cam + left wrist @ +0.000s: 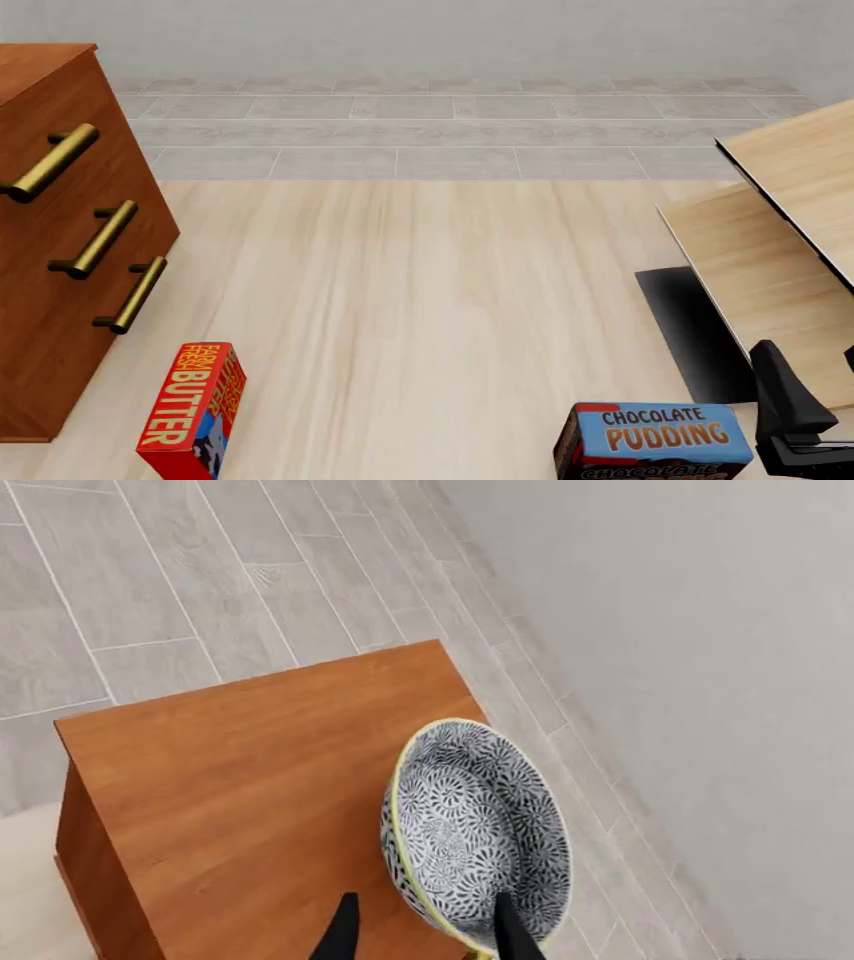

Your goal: Close the top drawer of the cabinet and put the bowl on top of it.

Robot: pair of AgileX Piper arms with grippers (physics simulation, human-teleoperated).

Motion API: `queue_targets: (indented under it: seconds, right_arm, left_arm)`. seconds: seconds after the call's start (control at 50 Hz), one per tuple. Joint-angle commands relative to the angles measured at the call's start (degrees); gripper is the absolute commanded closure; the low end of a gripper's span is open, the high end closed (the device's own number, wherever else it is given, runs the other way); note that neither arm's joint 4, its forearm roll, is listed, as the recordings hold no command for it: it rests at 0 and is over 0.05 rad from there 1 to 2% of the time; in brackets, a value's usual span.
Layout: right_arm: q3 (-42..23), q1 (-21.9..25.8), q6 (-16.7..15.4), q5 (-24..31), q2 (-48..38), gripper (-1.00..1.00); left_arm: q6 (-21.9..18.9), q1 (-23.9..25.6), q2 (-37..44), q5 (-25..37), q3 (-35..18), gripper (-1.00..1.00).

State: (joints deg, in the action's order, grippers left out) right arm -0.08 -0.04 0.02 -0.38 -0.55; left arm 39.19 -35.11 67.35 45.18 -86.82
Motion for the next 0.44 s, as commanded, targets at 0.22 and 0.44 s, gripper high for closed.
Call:
queue_targets:
  seconds: [0.22,0.44]
  right_arm:
    - [-0.04,0.01,-0.01,0.10,0.07,-1.00]
    - [-0.04,0.01,0.00,0.09,0.08,-1.00]
  left_arm:
    - [0.19,1.02,-6.31,8.28,-4.41,-1.00]
    - [1.01,3.14,-11.57,10.62,-2.02,-1.00]
